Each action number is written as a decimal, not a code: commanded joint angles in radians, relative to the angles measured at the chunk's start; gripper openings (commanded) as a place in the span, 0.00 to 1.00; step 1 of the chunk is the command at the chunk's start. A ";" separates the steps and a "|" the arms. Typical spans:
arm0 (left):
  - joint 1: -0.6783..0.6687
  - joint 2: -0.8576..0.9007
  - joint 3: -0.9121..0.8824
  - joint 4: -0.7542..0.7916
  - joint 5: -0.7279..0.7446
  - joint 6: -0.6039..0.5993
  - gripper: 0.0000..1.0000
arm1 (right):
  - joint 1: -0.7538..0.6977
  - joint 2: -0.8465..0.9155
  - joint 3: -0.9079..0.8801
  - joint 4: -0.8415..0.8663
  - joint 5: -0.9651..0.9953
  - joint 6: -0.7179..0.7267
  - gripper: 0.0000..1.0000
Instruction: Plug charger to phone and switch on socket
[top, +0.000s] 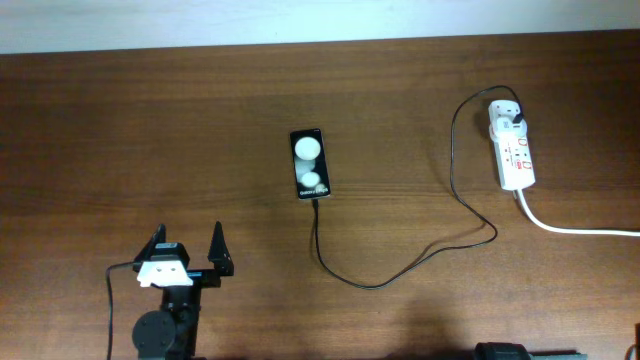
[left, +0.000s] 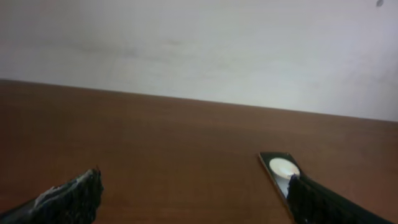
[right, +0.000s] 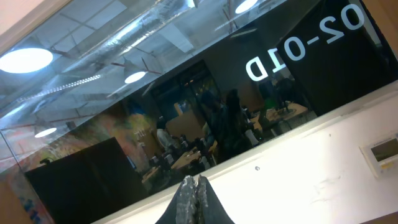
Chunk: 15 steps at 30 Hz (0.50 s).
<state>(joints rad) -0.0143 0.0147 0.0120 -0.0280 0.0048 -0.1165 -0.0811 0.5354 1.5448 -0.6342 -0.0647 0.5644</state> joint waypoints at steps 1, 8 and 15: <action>0.004 -0.007 -0.003 -0.042 -0.019 -0.005 0.99 | 0.009 -0.024 -0.009 0.003 -0.003 -0.010 0.04; 0.004 -0.005 -0.003 -0.056 -0.019 -0.005 0.99 | 0.009 -0.034 -0.010 0.004 -0.003 -0.010 0.04; 0.004 -0.005 -0.003 -0.055 -0.020 -0.005 0.99 | 0.009 -0.131 -0.105 0.074 -0.002 -0.007 0.04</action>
<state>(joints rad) -0.0143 0.0147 0.0120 -0.0784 -0.0078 -0.1165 -0.0811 0.4572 1.4857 -0.5888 -0.0650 0.5644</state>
